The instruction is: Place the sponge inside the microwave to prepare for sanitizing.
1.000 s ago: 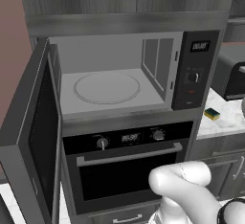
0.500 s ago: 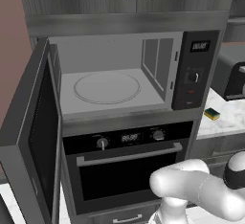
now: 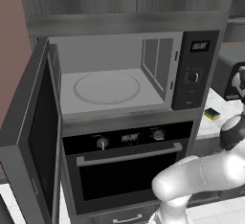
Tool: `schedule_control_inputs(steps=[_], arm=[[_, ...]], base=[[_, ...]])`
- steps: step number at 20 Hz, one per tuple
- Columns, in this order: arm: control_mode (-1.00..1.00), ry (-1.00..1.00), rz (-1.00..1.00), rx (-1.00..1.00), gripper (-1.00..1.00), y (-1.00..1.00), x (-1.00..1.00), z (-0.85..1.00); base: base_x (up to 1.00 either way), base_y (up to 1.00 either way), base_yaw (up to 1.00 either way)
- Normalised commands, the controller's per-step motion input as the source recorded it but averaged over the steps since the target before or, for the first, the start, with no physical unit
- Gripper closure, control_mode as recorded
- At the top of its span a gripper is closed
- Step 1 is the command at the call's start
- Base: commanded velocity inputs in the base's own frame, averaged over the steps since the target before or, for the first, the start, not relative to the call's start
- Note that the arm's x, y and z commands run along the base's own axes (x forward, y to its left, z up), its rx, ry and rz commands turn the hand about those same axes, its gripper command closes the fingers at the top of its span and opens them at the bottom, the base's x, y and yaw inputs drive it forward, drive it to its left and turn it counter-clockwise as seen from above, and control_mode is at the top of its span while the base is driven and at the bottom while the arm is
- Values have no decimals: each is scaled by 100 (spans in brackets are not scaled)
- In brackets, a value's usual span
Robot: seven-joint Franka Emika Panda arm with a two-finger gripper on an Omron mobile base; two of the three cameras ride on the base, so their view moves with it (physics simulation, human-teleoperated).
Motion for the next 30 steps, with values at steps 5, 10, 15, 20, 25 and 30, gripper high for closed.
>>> schedule_control_inputs(steps=[5, 10, 15, 20, 25, 30], arm=[[-100, -2, 17, 10, -100, -39, 91, -25], [-100, -5, 27, 4, -100, -2, 65, -1], [-100, 0, 12, 0, -100, -23, 40, -6], [-100, 0, 3, 0, -100, 0, 27, -17], [-100, 1, 4, 0, -100, 0, 21, -26], [-100, 3, 0, -2, -100, 0, -3, -31]], base=[[0, 0, 0], [0, 0, 0], [0, 0, 0], [0, 0, 0], [0, 0, 0], [0, 0, 0]])
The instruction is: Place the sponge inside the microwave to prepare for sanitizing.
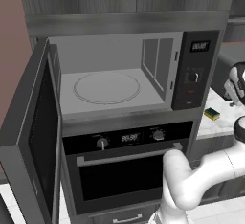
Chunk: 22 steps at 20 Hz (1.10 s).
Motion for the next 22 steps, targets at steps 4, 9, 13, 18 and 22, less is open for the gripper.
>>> schedule_control_inputs(steps=[4, 9, 13, 18, 22], arm=[[-100, 0, 5, -10, -100, 0, -19, 0], [-100, 0, 11, -19, -100, 3, -44, -3], [-100, 0, 4, -12, -100, 28, -8, -10], [-100, 0, -2, -2, -100, 26, 3, -14], [-100, 0, -4, 0, -100, 12, 4, -19]], base=[[0, 0, 0], [0, 0, 0], [0, 0, 0], [0, 0, 0], [0, 0, 0]])
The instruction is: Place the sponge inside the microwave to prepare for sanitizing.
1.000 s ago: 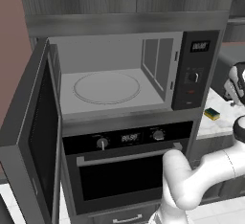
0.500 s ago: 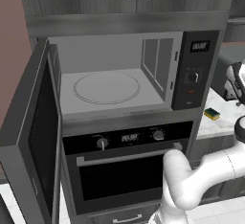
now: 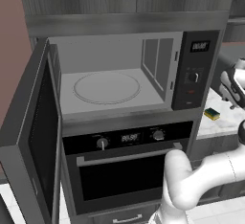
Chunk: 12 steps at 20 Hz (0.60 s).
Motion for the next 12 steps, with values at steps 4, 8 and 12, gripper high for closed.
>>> schedule_control_inputs(steps=[4, 8, 12], arm=[[-100, 0, -3, 0, -100, 21, 0, -6], [-100, 0, -5, 0, -100, 14, 3, -2], [-100, 0, -2, 0, -100, -2, 16, -17]], base=[[0, 0, 0], [0, 0, 0], [0, 0, 0]])
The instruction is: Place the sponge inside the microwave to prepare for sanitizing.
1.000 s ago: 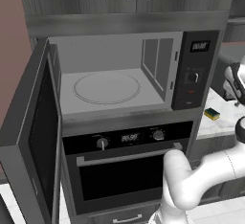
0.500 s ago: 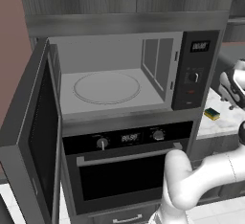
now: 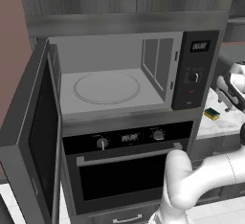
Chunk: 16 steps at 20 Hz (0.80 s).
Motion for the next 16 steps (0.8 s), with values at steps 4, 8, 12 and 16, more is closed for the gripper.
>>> schedule_control_inputs(steps=[4, 8, 12, 16], arm=[[-100, 0, 0, 0, -100, 0, 29, -17], [-100, 0, 0, 0, -100, 0, 33, -12], [-100, 2, 0, -1, -100, -14, 30, -6], [-100, 2, 0, 0, -100, -32, 4, 0]], base=[[0, 0, 0], [0, 0, 0], [0, 0, 0], [0, 0, 0]])
